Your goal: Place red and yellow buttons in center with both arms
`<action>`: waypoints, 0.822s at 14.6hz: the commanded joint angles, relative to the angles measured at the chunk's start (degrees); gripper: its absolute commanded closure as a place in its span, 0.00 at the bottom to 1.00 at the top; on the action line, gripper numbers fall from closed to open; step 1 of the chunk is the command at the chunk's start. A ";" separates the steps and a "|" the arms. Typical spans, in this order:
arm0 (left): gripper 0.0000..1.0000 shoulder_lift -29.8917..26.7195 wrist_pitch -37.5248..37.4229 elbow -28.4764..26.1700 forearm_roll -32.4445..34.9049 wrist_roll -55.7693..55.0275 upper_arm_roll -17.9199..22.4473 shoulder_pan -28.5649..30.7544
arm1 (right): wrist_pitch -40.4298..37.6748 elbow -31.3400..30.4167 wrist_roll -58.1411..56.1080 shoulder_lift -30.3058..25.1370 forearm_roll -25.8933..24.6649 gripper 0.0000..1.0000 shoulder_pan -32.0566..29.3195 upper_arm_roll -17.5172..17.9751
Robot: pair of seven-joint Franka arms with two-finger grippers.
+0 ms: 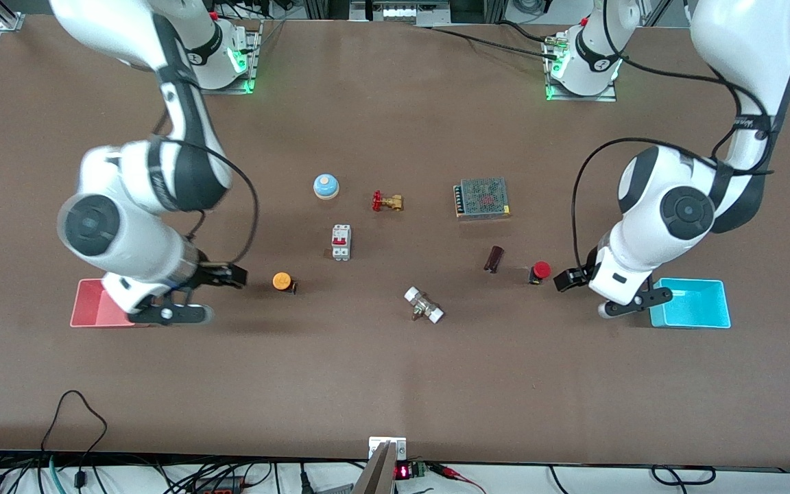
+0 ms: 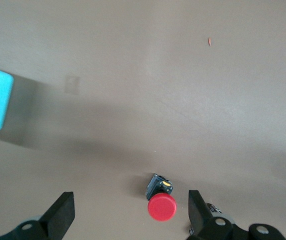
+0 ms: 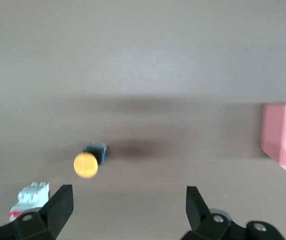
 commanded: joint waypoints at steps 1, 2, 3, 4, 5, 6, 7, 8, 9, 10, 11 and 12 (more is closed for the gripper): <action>0.00 -4.07 -2.72 -0.84 1.38 0.57 -0.01 0.82 | -3.38 -1.44 -0.32 -4.99 0.87 0.00 -0.02 -1.78; 0.00 -5.04 -3.50 -0.76 1.38 0.57 -0.01 0.90 | -3.74 -1.44 -0.41 -5.87 0.87 0.00 -0.02 -2.66; 0.00 -5.83 -4.38 -0.67 1.38 0.66 -0.01 1.16 | -3.91 -1.44 -0.41 -6.92 0.87 0.00 -0.37 -3.54; 0.00 -6.71 -4.65 -0.67 1.38 1.27 -0.01 1.69 | -4.09 -1.44 -0.41 -7.80 0.61 0.00 -0.72 -4.25; 0.00 -7.50 -5.26 -0.67 1.38 2.67 -0.01 2.04 | -4.35 -1.62 -0.84 -9.64 0.35 0.00 -1.77 -4.51; 0.00 -8.20 -6.49 -0.49 1.38 3.73 -0.01 2.39 | -6.27 -1.62 -2.15 -10.70 0.17 0.00 -4.04 -3.82; 0.00 -8.99 -7.54 -0.32 1.29 5.04 -0.10 3.09 | -9.42 -1.36 -2.60 -11.58 0.43 0.00 -8.07 -1.90; 0.00 -9.70 -7.99 -0.32 1.29 6.27 -0.10 3.71 | -11.63 -1.27 -3.74 -12.64 0.00 0.00 -13.94 2.30; 0.00 -10.31 -8.69 -0.32 1.12 7.68 -0.27 4.50 | -12.17 -1.35 -6.19 -14.30 -2.10 0.00 -18.78 5.73; 0.00 -10.75 -9.39 -0.32 0.77 9.08 -0.71 6.07 | -12.26 -1.88 -8.56 -15.62 -4.55 0.00 -21.18 7.85; 0.00 -11.80 -10.53 -0.23 0.42 11.01 -0.63 6.70 | -12.61 -2.14 -9.63 -16.68 -6.67 0.00 -23.12 9.35; 0.00 -12.68 -12.20 -0.14 0.24 13.64 -0.28 6.70 | -14.01 -2.14 -9.99 -17.39 -7.82 0.00 -24.96 10.94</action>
